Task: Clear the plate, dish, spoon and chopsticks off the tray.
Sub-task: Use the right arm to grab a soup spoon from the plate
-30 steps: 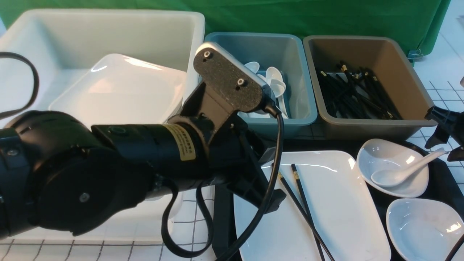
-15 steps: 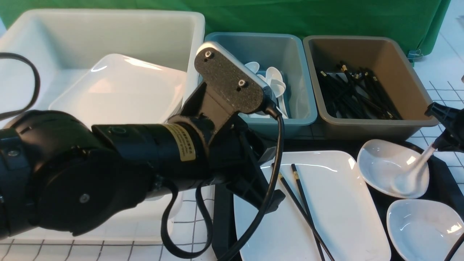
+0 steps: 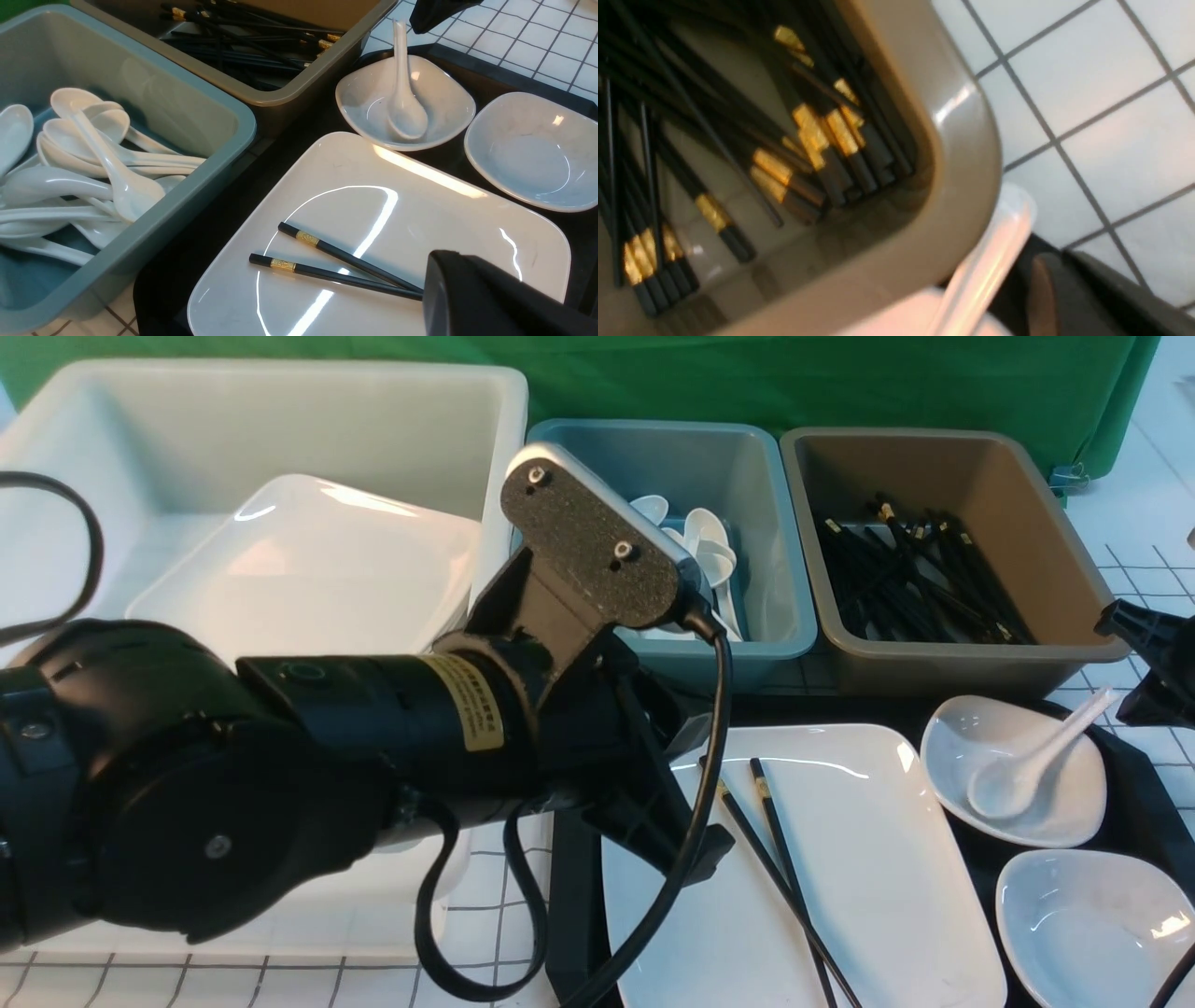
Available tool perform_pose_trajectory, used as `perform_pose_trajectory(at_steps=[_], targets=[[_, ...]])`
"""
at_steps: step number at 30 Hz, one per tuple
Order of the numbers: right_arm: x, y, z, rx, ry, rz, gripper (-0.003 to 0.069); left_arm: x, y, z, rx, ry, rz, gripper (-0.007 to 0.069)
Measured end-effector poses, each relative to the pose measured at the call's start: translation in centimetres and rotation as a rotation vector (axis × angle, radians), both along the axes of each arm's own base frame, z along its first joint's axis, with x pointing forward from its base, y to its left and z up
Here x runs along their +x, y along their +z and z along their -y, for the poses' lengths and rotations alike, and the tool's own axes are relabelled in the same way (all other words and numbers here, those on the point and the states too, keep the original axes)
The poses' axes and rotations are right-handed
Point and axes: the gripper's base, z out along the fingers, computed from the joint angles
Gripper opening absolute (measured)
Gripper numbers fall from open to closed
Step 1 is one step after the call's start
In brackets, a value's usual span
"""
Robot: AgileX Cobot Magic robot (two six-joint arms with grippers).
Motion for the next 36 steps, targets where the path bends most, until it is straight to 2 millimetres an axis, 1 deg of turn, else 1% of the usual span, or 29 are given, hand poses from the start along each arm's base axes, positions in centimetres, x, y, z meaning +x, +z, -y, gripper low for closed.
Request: perform_pose_trajectory(at_steps=[3, 4, 5, 6, 7, 9, 10, 11, 13, 15, 23, 26, 28, 31, 32, 33, 34, 35, 36], targets=[[-0.4, 0.9, -1.1, -0.019, 0.076, -0.001, 0.0104, 0.0, 0.0, 0.0, 0.0, 0.0, 0.0, -0.0003], [-0.5, 1.2, -2.1, -0.027, 0.123, 0.0, 0.0165, 0.0, 0.0, 0.0, 0.0, 0.0, 0.0, -0.0003], [-0.5, 1.3, -2.1, -0.027, 0.123, 0.001, 0.0174, 0.0, 0.0, 0.0, 0.0, 0.0, 0.0, -0.0003], [-0.5, 1.2, -3.0, -0.027, 0.156, -0.008, 0.0257, 0.0, 0.0, 0.0, 0.0, 0.0, 0.0, -0.0003], [-0.5, 1.2, -3.2, -0.026, 0.164, -0.012, 0.0267, 0.0, 0.0, 0.0, 0.0, 0.0, 0.0, -0.0003], [-0.5, 0.3, -4.1, -0.009, 0.183, -0.06, 0.0409, 0.0, 0.0, 0.0, -0.002, 0.001, -0.002, -0.0003], [-0.5, -0.1, -4.3, -0.004, 0.184, -0.078, 0.0449, 0.0, 0.0, 0.0, -0.003, 0.002, -0.003, -0.0003], [-0.5, -0.2, -4.3, -0.003, 0.186, -0.082, 0.0456, 0.0, 0.0, 0.0, -0.004, 0.003, -0.005, -0.0003], [-0.3, -1.3, -4.6, 0.006, 0.186, -0.119, 0.0511, 0.0, 0.0, 0.0, -0.005, 0.004, -0.006, -0.0003], [-0.2, -1.8, -4.9, 0.013, 0.183, -0.134, 0.052, 0.0, 0.0, 0.0, -0.006, 0.005, -0.006, -0.0003], [0.2, -3.2, -6.1, 0.027, 0.165, -0.147, 0.0497, 0.0, 0.0, 0.0, -0.007, 0.005, -0.007, -0.0003], [0.4, -3.4, -6.7, 0.022, 0.176, -0.135, 0.046, 0.0, 0.0, 0.0, -0.006, 0.005, -0.007, -0.0003], [0.4, -3.4, -6.9, 0.02, 0.18, -0.13, 0.0396, 0.0, 0.0, 0.0, -0.006, 0.005, -0.007, -0.0003], [0.4, -3.4, -6.9, 0.015, 0.183, -0.127, 0.0242, 0.0, 0.0, 0.0, -0.007, 0.006, -0.008, -0.0003], [0.4, -3.4, -6.9, 0.015, 0.183, -0.127, 0.0221, 0.0, 0.0, 0.0, -0.008, 0.006, -0.009, -0.0003], [0.5, -3.3, -6.9, 0.014, 0.182, -0.124, 0.0141, 0.0, 0.0, 0.0, -0.007, 0.006, -0.008, -0.0003], [0.5, -3.3, -6.9, 0.014, 0.18, -0.127, 0.0119, 0.0, 0.0, 0.0, -0.007, 0.006, -0.008, -0.0003], [0.3, -3.4, -6.9, 0.02, 0.172, -0.141, 0.0078, 0.0, 0.0, 0.0, -0.008, 0.007, -0.009, -0.0003], [0.3, -3.4, -6.9, 0.021, 0.168, -0.146, 0.0064, 0.0, 0.0, 0.0, -0.008, 0.007, -0.009, -0.0003]])
